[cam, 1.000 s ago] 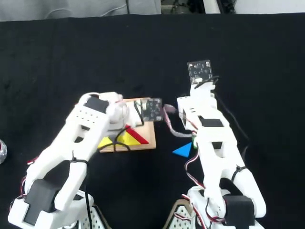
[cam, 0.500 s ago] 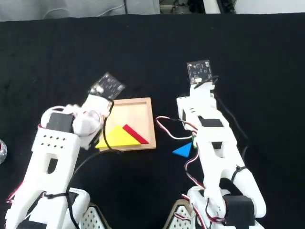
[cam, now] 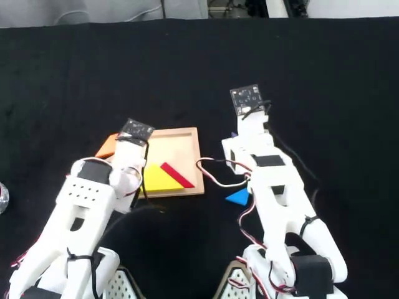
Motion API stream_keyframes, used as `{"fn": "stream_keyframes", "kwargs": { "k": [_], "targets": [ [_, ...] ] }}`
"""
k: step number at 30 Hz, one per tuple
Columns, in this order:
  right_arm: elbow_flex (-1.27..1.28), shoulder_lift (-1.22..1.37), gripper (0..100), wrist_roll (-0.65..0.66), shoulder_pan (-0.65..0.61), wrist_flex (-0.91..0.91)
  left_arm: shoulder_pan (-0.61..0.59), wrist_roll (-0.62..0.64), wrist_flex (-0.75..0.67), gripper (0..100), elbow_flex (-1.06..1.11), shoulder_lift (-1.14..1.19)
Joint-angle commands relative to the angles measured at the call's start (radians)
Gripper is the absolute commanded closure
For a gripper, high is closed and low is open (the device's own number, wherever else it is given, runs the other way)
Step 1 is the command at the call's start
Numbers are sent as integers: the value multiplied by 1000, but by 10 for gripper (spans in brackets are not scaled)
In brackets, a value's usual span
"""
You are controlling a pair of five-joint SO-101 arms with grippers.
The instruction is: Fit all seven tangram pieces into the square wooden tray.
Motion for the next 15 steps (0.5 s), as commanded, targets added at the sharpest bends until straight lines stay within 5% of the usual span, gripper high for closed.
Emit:
{"fn": "stream_keyframes", "kwargs": {
  "k": [1,15],
  "targets": [
    [-58,-31,987,8,-14,8,24,20,-89,970,33,-15],
    [-54,-31,987,8,-15,6,13,83,-207,971,90,-8]
  ]
}}
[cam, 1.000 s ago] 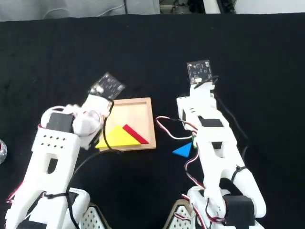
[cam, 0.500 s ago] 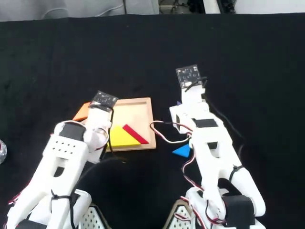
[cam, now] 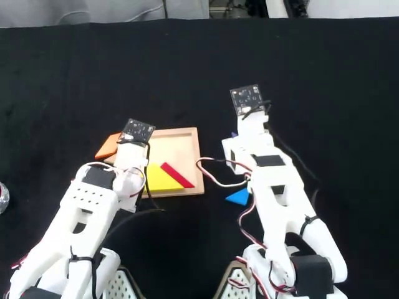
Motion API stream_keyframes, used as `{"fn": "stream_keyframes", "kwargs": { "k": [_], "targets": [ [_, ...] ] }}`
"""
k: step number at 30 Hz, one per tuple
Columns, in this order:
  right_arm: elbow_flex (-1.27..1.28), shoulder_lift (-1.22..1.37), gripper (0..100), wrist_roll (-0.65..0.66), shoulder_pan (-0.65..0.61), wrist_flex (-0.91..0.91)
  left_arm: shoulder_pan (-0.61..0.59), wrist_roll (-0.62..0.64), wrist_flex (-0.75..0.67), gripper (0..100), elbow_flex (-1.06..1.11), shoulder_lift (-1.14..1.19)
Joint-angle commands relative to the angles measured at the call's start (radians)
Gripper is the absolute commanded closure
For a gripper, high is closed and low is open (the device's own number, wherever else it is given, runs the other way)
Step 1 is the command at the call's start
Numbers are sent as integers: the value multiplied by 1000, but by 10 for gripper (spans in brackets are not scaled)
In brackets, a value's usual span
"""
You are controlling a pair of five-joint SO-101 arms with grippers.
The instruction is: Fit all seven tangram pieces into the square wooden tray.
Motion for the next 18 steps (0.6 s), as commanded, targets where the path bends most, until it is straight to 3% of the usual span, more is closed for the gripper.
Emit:
{"fn": "stream_keyframes", "kwargs": {
  "k": [1,18],
  "targets": [
    [-54,-31,987,8,-15,6,2,21,-12,971,-7,-3],
    [-53,-31,987,8,-15,6,58,21,-28,971,16,9]
  ]
}}
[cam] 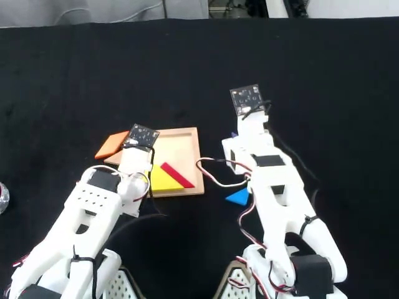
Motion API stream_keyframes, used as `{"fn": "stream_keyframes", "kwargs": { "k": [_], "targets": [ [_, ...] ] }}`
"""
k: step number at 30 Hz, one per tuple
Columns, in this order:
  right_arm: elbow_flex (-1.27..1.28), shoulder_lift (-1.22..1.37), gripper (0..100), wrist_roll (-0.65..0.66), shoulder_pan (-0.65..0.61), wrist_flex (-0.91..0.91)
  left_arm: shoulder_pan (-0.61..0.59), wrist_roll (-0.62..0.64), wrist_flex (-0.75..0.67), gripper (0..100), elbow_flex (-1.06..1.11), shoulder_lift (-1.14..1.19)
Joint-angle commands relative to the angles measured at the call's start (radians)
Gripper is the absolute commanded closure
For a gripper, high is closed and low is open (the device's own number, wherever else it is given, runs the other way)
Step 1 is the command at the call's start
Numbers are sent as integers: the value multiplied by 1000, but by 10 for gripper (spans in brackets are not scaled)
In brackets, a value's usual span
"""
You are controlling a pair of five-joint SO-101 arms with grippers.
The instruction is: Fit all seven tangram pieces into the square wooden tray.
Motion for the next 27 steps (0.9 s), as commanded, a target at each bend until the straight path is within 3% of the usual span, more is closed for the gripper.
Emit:
{"fn": "stream_keyframes", "kwargs": {
  "k": [1,10,27],
  "targets": [
    [-53,-31,987,8,-15,6,13,5,-21,971,-8,0],
    [-53,-31,987,8,-17,6,-16,14,-68,971,-56,160],
    [-53,-31,987,8,-17,6,-48,34,-81,971,-85,144]
  ]
}}
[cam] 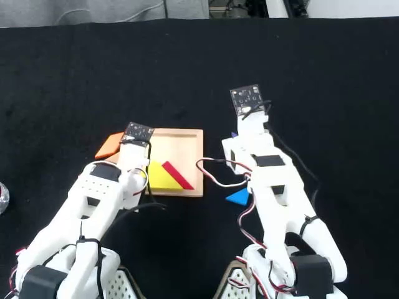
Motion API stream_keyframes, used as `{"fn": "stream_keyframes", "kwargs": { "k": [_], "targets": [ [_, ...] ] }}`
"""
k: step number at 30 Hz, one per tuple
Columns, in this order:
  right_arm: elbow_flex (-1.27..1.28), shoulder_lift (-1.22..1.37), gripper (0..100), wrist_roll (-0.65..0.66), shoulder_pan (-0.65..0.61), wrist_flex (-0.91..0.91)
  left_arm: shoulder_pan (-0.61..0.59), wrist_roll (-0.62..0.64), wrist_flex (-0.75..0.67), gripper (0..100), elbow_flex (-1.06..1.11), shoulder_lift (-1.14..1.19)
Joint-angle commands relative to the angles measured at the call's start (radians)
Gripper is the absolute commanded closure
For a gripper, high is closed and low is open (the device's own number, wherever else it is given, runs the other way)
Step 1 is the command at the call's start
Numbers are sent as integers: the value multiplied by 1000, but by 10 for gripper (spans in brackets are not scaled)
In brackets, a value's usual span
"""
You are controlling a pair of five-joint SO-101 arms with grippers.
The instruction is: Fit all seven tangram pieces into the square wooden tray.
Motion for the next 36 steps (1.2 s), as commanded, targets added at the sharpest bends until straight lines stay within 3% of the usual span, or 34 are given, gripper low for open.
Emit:
{"fn": "stream_keyframes", "kwargs": {
  "k": [1,6,18,29,36],
  "targets": [
    [-53,-31,987,8,-17,6,-4,12,28,971,-61,-38],
    [-53,-31,987,8,-18,6,-5,12,-17,971,-16,-152],
    [-42,-30,987,8,-48,6,19,12,-49,971,-105,77],
    [-44,-30,987,8,-48,6,1,-9,-178,971,-127,72],
    [-42,-33,987,8,-48,6,-39,-28,-150,971,-125,58]
  ]
}}
